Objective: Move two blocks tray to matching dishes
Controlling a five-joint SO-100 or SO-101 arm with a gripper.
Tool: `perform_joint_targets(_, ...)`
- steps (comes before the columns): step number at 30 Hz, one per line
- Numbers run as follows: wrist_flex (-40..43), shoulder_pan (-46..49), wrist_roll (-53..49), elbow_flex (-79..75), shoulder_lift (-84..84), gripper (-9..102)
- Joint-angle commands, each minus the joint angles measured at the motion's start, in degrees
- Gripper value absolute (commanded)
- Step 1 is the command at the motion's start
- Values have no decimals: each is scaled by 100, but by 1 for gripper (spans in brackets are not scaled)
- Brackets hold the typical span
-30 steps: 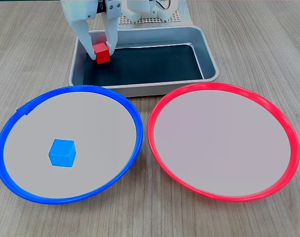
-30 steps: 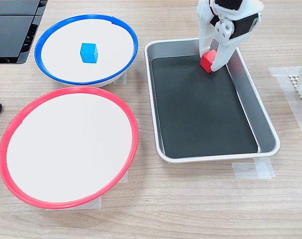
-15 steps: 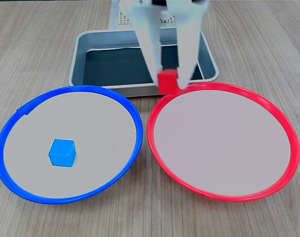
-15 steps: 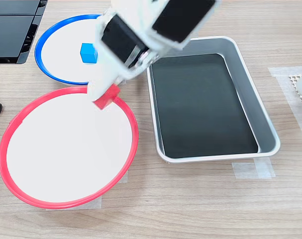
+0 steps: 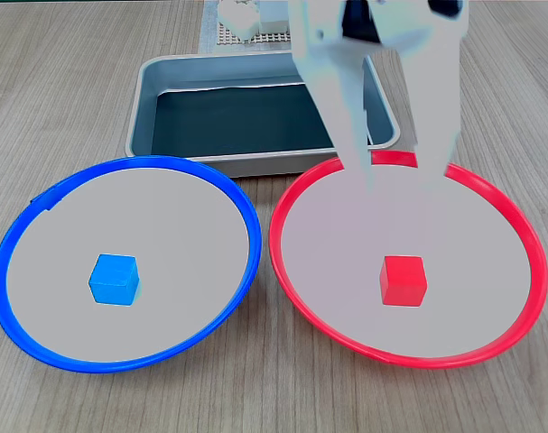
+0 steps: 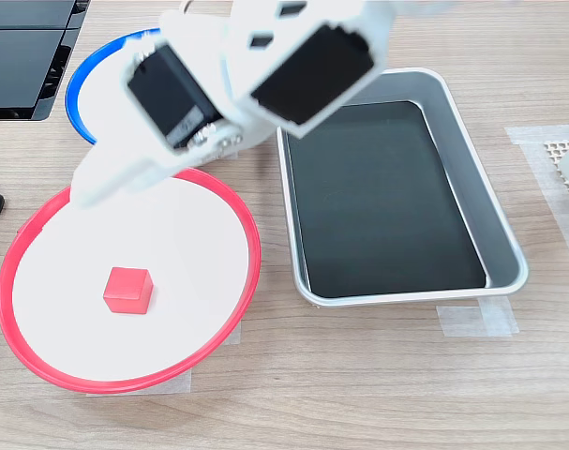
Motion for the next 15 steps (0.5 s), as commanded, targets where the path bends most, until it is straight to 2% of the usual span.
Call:
perform_joint_targets(1, 422, 9, 70, 817, 1600, 0)
perform_joint_targets(3, -580, 114, 1292, 2109, 2733, 0)
perform_joint_targets(5, -2004, 281, 2259, 3604, 3841, 0)
perform_joint_targets(7, -2646, 431, 2786, 4887, 4966, 0)
perform_joint_targets(10, -2347, 712, 3454, 6363, 6653, 0)
perform_joint_targets(13, -993, 923, 3612, 7154, 8227, 0)
perform_joint_targets(15, -369, 967, 3665, 7532, 8921, 0)
